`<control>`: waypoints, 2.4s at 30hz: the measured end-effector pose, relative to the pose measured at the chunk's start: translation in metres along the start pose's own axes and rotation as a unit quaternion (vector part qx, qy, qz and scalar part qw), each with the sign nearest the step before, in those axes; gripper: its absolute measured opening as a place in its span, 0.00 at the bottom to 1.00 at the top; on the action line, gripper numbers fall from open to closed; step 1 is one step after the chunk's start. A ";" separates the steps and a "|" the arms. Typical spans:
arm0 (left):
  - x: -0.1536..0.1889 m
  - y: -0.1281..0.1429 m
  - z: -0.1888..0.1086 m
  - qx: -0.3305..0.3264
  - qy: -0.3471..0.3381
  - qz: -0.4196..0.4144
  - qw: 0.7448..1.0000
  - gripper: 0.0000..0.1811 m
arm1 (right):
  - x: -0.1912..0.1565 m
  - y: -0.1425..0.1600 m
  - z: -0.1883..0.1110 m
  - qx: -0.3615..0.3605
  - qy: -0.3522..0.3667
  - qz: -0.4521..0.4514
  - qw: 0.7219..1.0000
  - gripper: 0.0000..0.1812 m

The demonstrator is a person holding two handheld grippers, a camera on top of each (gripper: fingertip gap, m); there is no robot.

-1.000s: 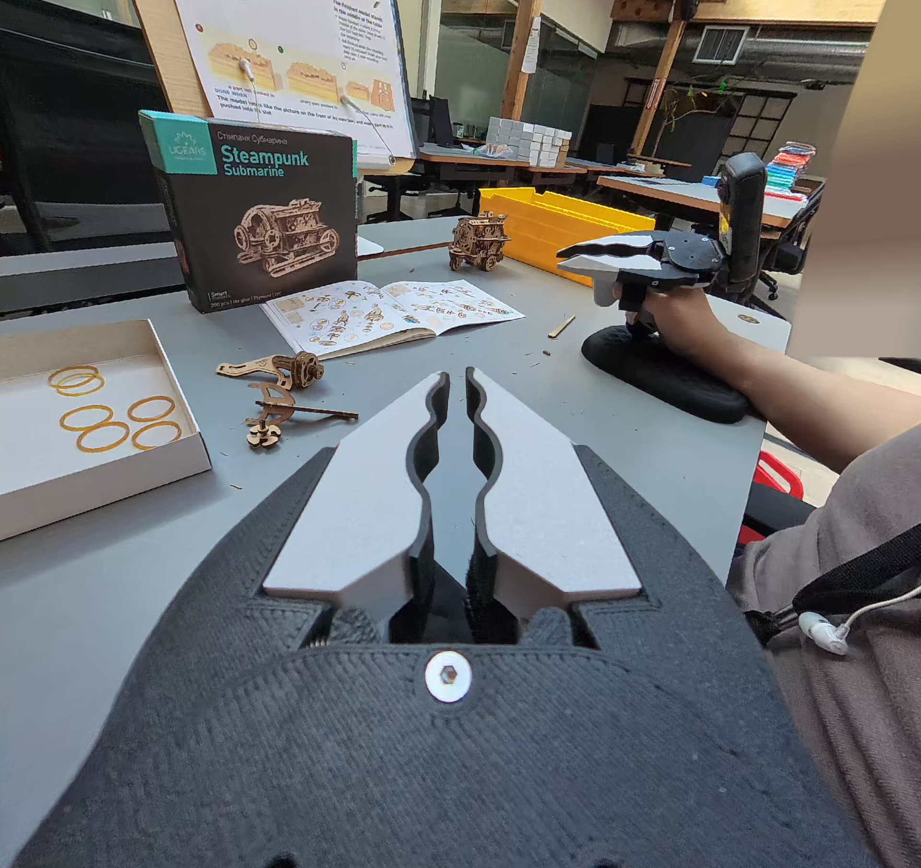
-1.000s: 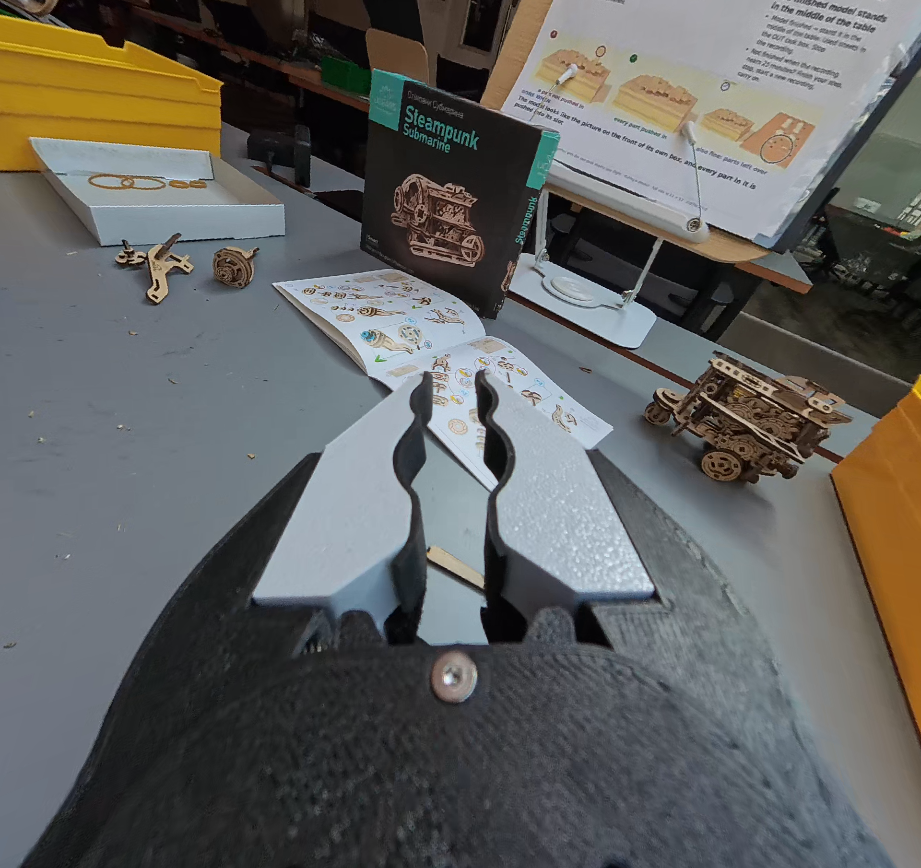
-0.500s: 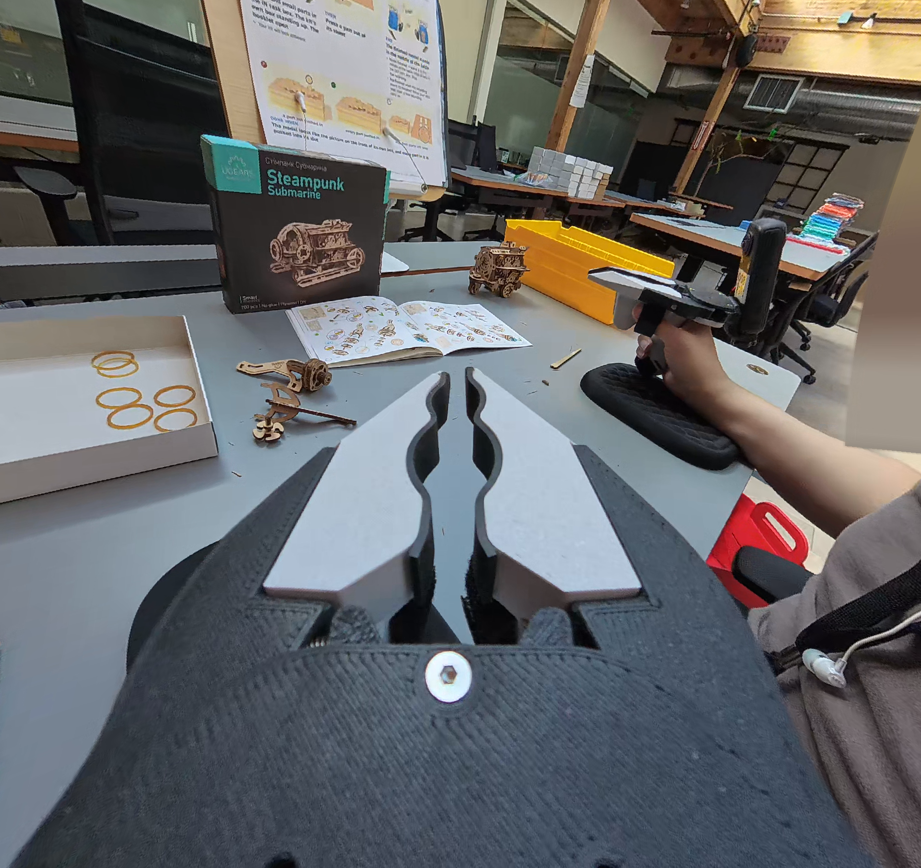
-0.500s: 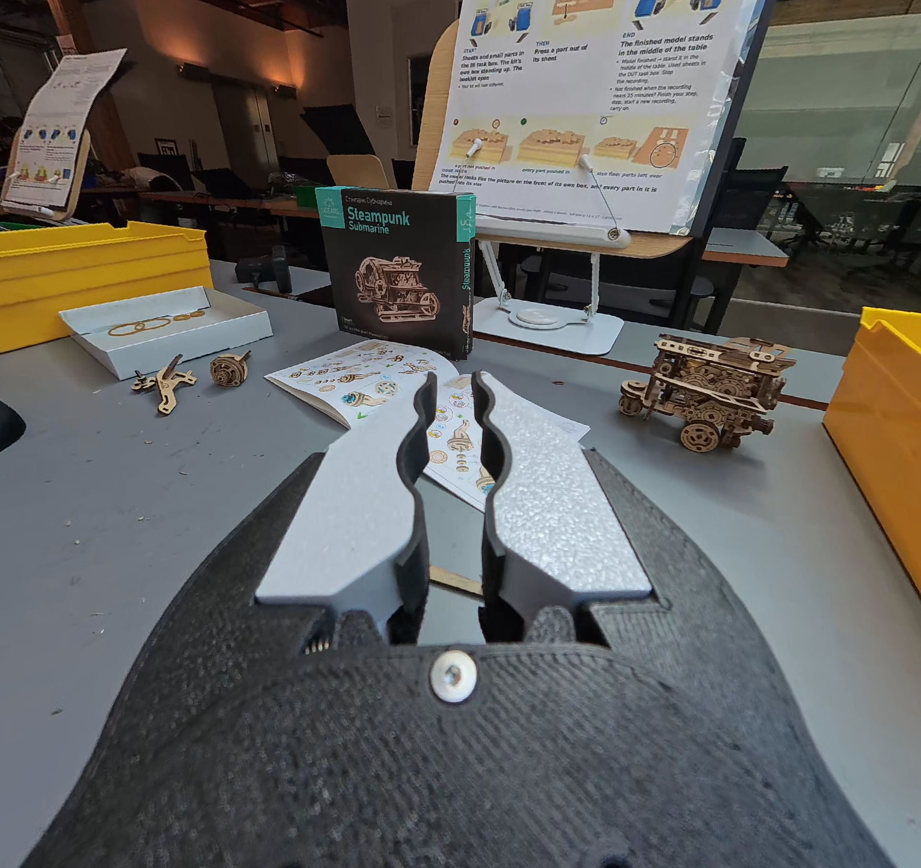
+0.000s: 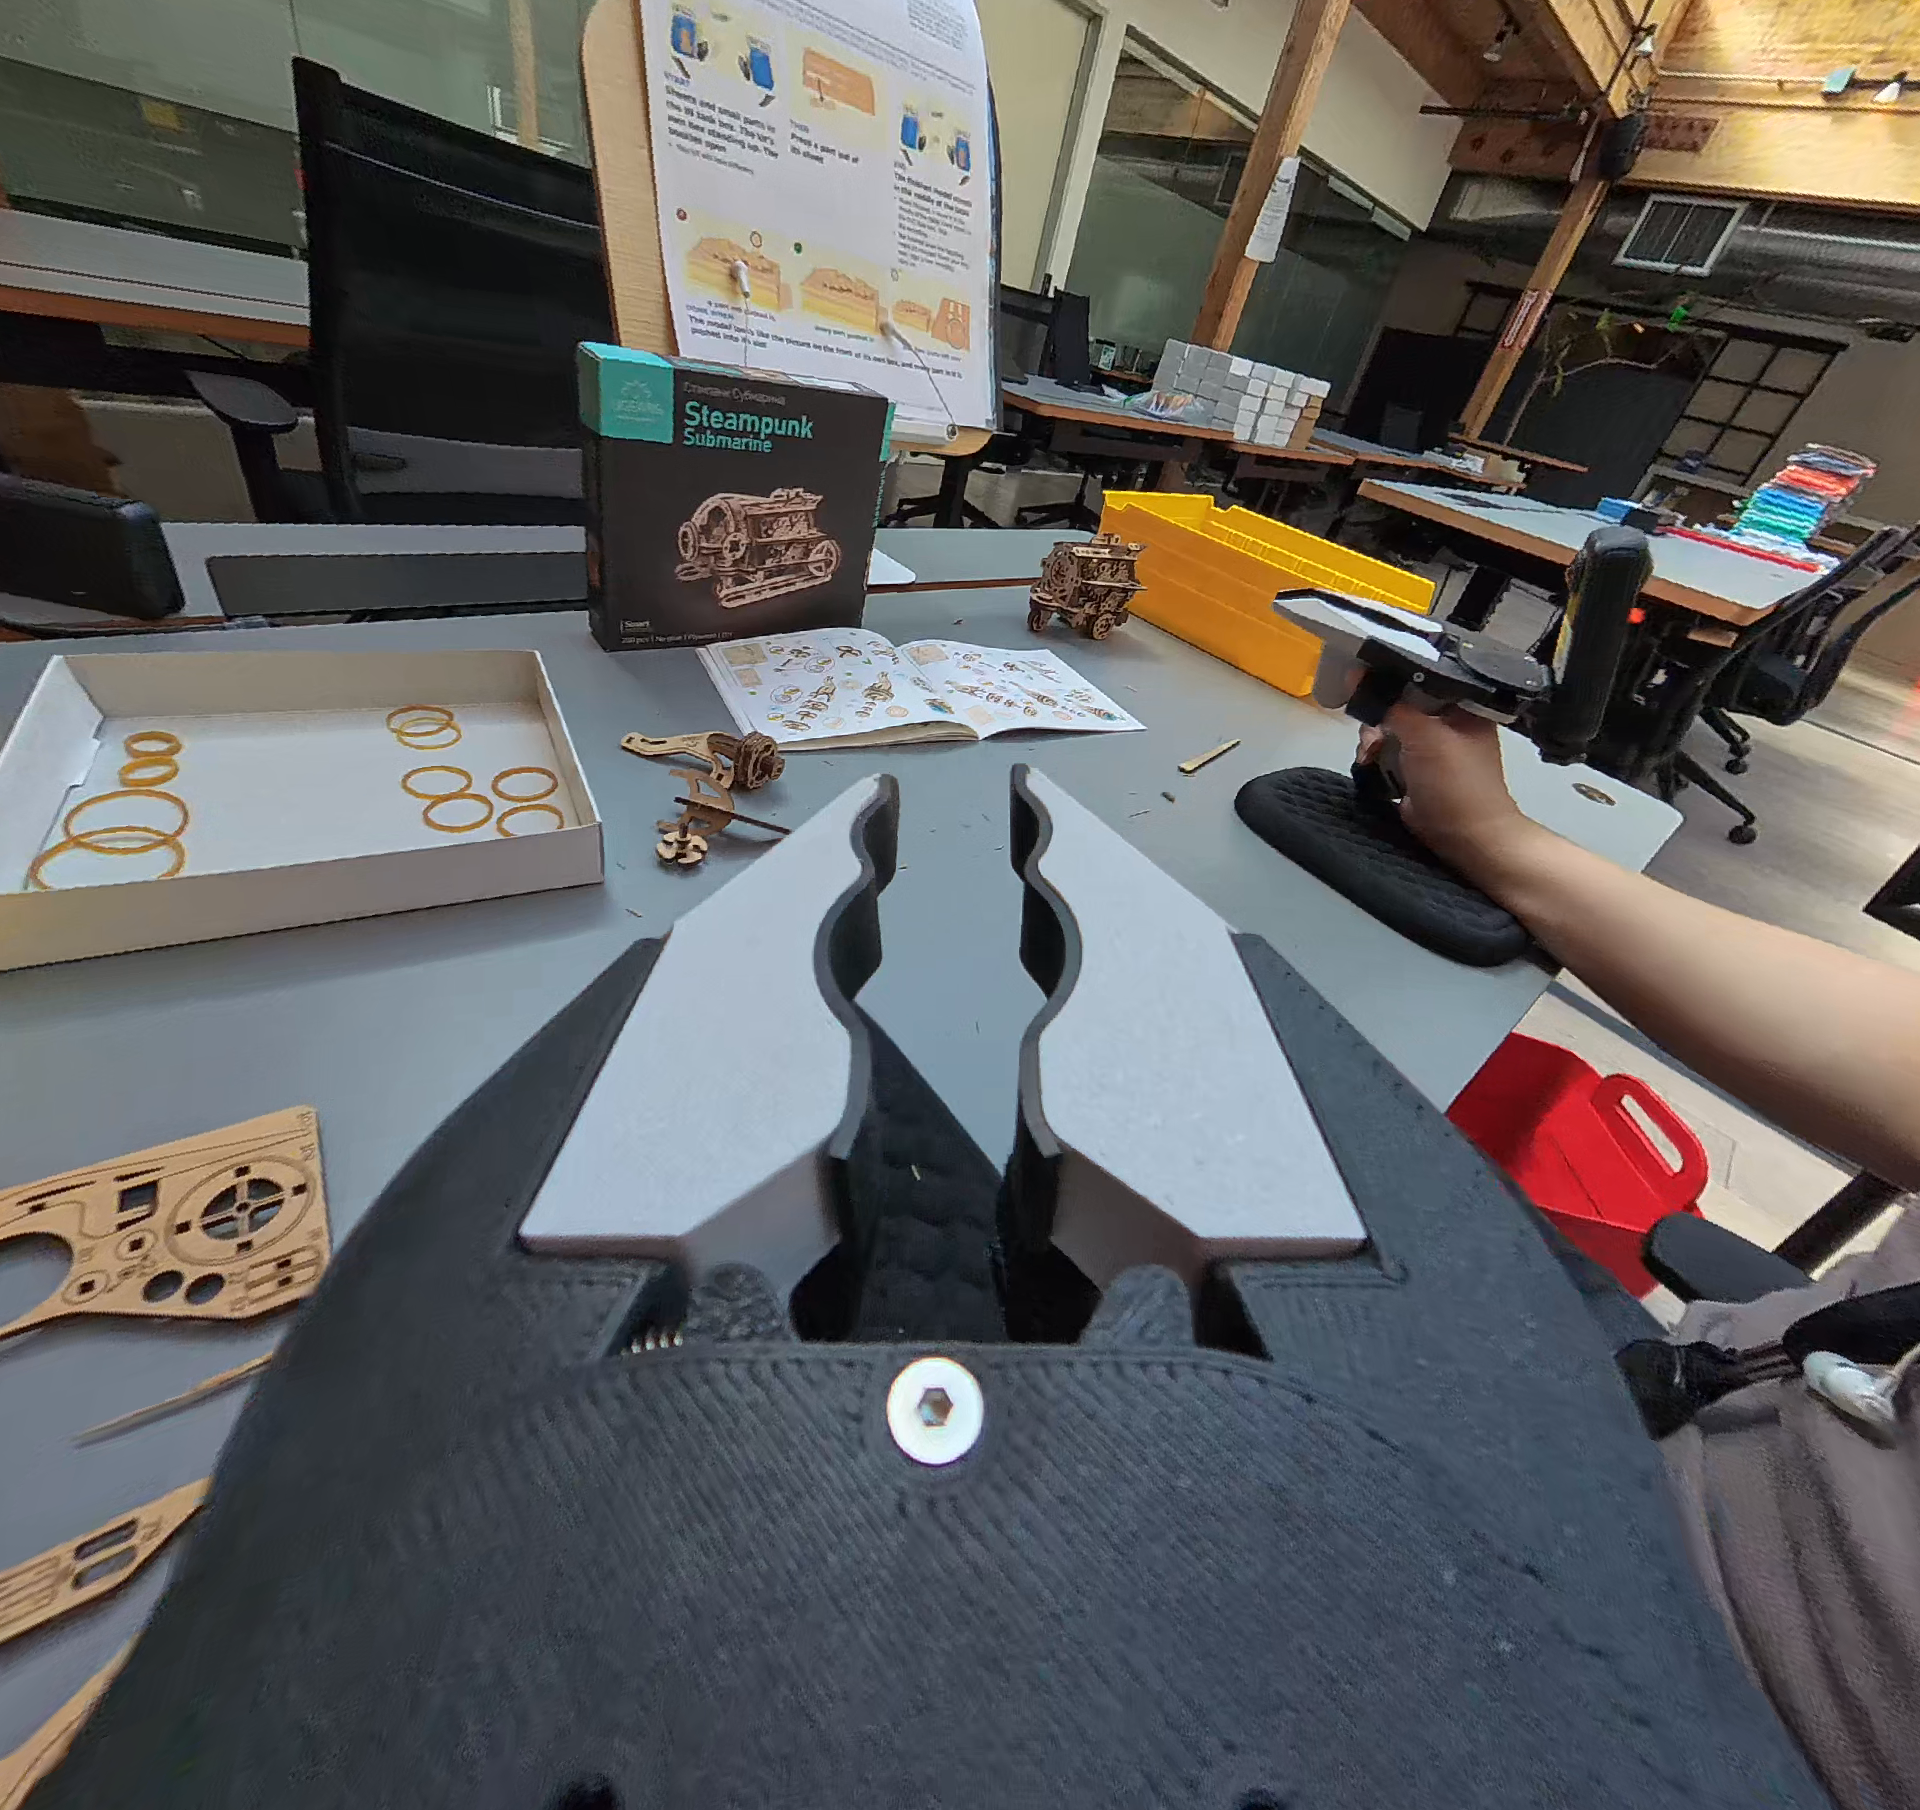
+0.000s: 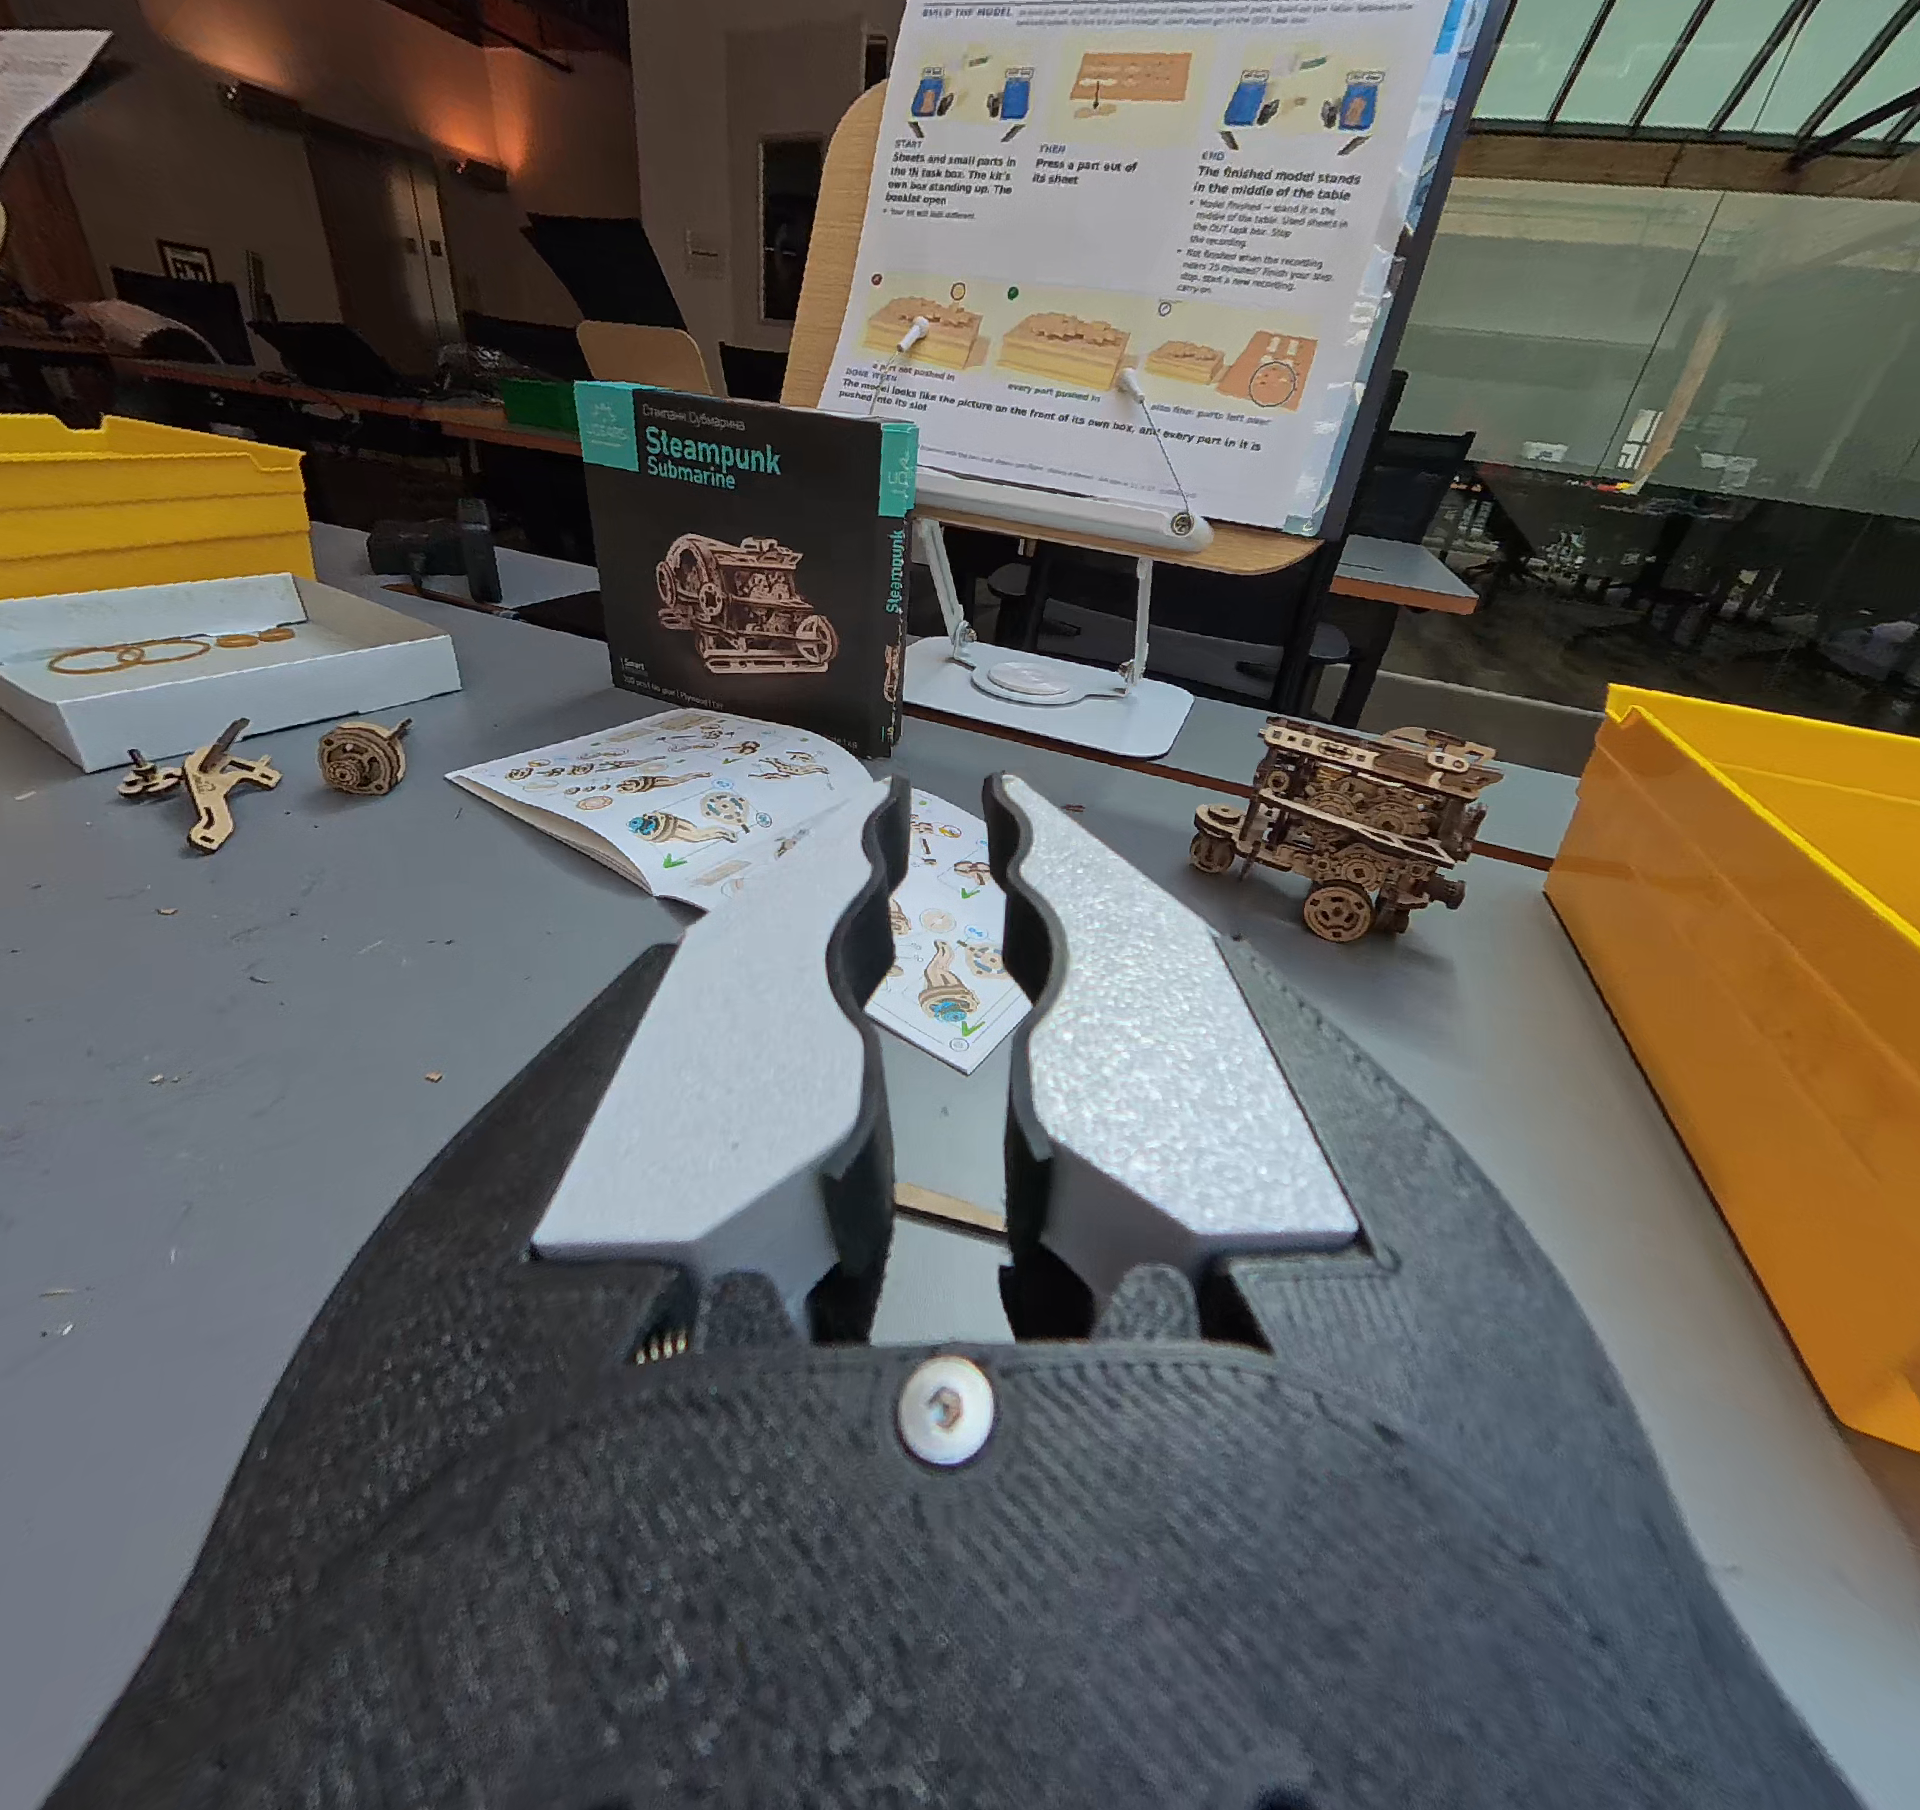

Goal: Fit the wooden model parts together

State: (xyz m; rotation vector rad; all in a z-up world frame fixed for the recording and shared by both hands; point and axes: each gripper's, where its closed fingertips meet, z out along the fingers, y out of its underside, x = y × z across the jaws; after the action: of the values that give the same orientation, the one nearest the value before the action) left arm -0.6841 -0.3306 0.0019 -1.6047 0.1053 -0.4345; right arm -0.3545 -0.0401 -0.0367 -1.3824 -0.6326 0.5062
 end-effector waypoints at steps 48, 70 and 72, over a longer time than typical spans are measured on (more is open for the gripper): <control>-0.043 -0.028 -0.019 0.009 -0.070 0.007 0.997 0.19 | -0.027 -0.012 -0.004 0.029 -0.073 0.029 0.996 0.07; -0.073 -0.027 0.034 -0.008 -0.032 -0.014 0.999 0.15 | -0.032 0.006 0.011 -0.017 -0.102 0.061 0.993 0.07; -0.074 -0.027 0.040 -0.009 -0.027 -0.013 1.000 0.14 | -0.033 0.006 0.011 -0.017 -0.102 0.056 0.993 0.07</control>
State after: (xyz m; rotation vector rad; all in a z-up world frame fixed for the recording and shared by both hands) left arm -0.7442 -0.2665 0.0118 -1.6349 0.0478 -0.4099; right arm -0.3861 -0.0540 -0.0453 -1.4150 -0.7341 0.7365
